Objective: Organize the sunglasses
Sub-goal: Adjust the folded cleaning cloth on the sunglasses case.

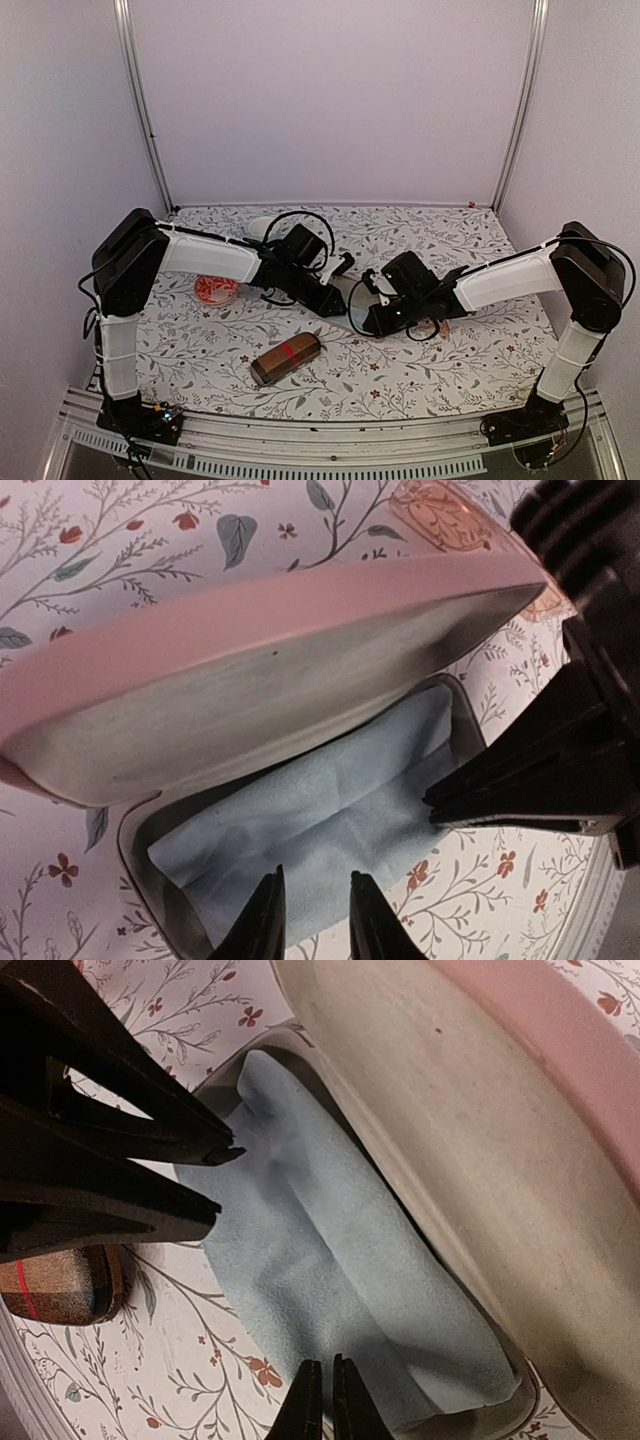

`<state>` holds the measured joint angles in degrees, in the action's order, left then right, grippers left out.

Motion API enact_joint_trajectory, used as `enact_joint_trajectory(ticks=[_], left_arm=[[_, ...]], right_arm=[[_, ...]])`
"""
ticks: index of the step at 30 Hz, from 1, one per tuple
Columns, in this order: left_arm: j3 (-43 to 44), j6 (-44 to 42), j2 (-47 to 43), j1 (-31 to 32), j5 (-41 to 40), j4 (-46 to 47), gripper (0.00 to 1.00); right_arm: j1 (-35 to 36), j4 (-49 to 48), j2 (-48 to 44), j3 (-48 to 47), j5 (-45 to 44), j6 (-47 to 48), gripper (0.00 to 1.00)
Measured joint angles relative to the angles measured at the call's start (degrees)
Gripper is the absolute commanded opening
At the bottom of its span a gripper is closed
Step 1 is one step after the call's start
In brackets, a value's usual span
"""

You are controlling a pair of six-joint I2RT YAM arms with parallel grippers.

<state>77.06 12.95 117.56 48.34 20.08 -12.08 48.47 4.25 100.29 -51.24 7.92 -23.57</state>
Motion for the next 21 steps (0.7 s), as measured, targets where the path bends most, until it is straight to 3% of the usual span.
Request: enact_joint_trajectory(ticks=[21], left_arm=[[-1.38,0.35,2.62,0.85,-1.22,1.84,0.20]], right_arm=[[0.39,2.03,0.33,0.74,-0.26,-0.96,0.14]])
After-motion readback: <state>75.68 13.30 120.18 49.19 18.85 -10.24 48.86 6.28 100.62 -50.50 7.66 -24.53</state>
